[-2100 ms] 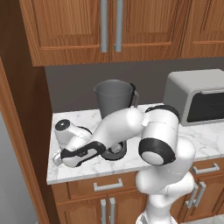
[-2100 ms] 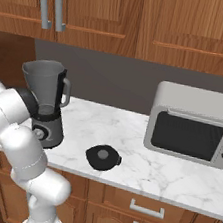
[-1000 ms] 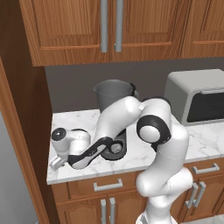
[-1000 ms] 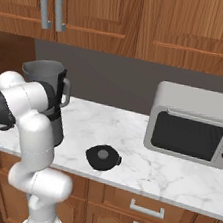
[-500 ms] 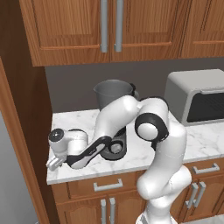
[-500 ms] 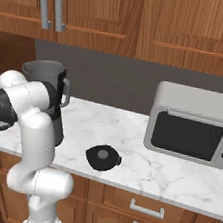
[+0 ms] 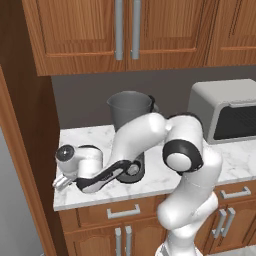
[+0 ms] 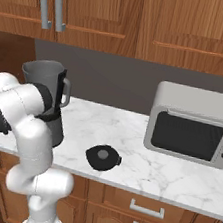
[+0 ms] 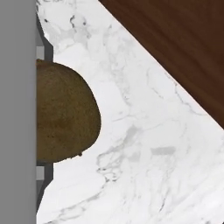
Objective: Open the blender lid, put the kiwi in the blender, close the lid, and start the blender.
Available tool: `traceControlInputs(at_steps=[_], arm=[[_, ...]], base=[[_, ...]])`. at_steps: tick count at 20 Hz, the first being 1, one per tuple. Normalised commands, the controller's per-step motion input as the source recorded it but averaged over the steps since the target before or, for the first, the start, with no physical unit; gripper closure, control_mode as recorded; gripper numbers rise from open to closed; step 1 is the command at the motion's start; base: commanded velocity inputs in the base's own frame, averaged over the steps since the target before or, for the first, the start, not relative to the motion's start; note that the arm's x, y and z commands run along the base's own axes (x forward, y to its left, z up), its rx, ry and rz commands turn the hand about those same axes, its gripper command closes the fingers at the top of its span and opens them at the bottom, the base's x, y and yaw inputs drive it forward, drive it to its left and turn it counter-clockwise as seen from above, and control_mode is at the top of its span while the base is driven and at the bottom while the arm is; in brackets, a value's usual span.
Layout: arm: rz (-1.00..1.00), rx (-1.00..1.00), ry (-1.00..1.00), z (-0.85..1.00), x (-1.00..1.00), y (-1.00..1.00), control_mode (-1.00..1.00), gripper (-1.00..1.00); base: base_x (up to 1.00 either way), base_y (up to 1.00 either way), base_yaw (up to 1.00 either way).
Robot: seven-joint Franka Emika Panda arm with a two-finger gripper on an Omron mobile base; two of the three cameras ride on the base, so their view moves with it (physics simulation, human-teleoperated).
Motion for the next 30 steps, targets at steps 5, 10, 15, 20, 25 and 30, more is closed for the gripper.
traceControlInputs(at_steps=[5,10,15,20,25,30], arm=[[0.0,0.13,-0.13,0.98,-0.35,-0.71,-1.0,1.0],[0.0,0.11,-0.11,1.0,-0.32,-0.36,-1.0,1.0],[-0.04,0.07,-0.04,1.0,-0.2,-0.22,-1.0,1.0],[-0.08,0.05,-0.02,1.0,-0.18,-0.23,-1.0,1.0],[-0.13,0.01,0.0,1.0,-0.11,-0.23,-1.0,1.0],[-0.16,0.0,0.0,0.99,-0.05,-0.42,-1.0,1.0]], base=[[0.0,0.0,0.0],[0.0,0.0,0.0],[0.0,0.0,0.0],[0.0,0.0,0.0],[0.0,0.0,0.0],[0.0,0.0,0.0]])
